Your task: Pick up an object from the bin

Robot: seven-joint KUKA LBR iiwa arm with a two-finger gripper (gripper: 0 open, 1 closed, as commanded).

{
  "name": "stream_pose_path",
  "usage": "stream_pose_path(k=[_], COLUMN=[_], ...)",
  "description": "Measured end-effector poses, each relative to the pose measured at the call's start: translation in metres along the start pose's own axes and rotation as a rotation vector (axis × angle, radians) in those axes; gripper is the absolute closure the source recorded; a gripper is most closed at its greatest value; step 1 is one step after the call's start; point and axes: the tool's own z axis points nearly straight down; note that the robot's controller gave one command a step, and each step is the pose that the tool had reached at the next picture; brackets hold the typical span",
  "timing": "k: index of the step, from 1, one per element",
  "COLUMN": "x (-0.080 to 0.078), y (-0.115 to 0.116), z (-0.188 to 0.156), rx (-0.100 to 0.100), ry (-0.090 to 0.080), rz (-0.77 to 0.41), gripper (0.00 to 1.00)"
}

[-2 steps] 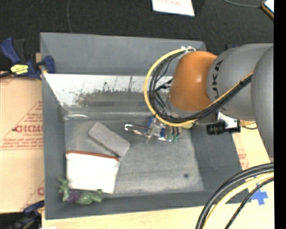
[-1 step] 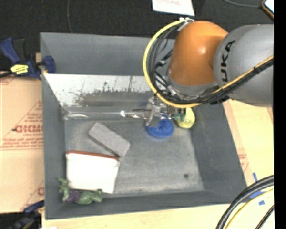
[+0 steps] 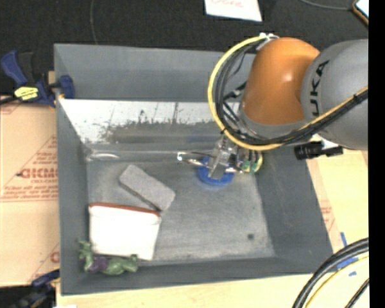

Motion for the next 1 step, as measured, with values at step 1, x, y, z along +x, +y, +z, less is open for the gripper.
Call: stream_pose_path(k=[1], x=[-0.0021], y=[-0.0006], z=[0.0025], rx=[-0.001], ry=[-0.003], rz=[-0.024], gripper=[1.00])
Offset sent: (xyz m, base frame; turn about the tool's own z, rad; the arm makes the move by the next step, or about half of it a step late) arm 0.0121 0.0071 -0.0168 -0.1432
